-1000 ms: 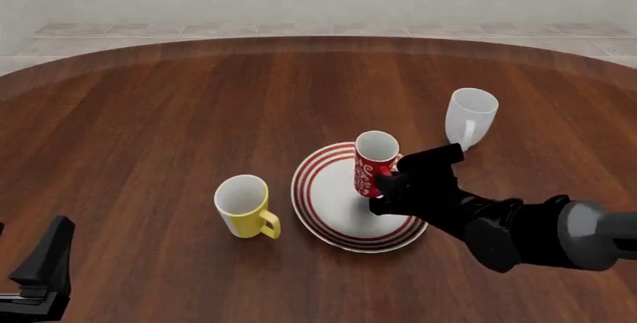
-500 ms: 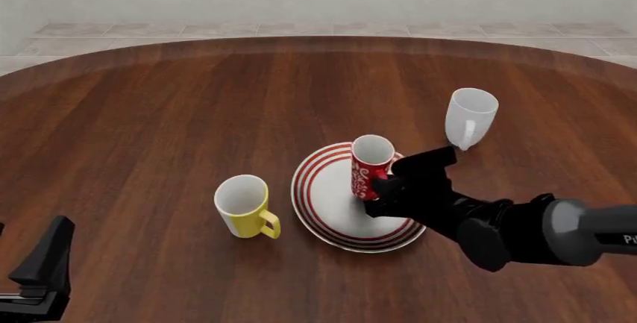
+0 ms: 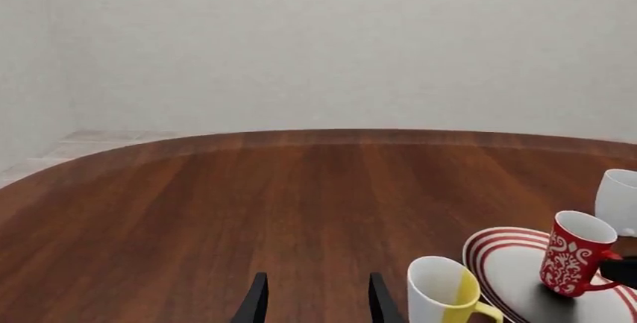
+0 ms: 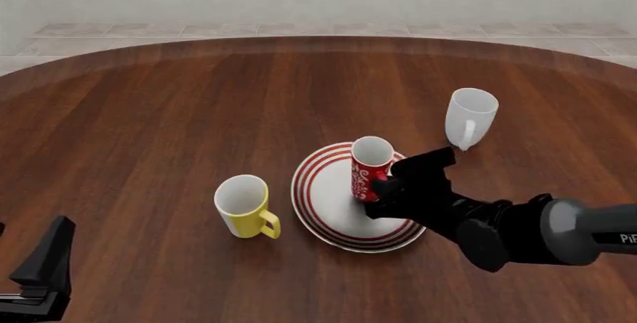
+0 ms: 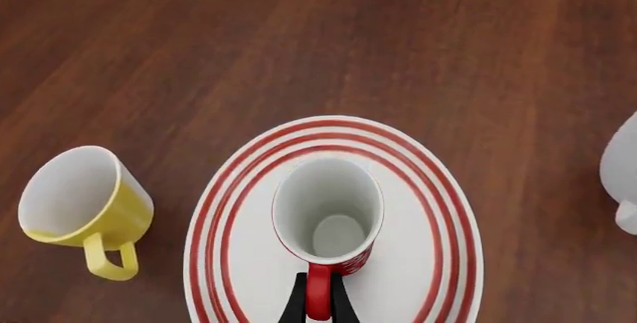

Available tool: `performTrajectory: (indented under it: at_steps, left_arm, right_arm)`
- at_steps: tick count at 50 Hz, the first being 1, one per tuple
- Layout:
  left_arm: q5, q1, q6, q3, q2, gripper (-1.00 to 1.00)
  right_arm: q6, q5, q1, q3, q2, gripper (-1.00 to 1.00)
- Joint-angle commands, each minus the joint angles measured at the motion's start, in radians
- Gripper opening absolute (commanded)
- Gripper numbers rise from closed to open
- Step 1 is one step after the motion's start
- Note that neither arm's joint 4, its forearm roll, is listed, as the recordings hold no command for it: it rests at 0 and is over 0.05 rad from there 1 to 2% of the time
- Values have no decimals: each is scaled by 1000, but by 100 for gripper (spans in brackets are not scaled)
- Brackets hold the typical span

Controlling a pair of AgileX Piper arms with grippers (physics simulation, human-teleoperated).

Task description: Pick up the red mug and put it on the plate

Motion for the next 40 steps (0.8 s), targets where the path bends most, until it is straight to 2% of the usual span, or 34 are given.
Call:
performTrajectory:
  at_steps: [1,40]
  left_arm:
    - [-4,1,-2,3,0,100]
    - [-3,2,-9,-2,0,100]
  right_arm:
    - [4,0,4,-7,3,-100]
    - [10,-16,7,-7,35,-100]
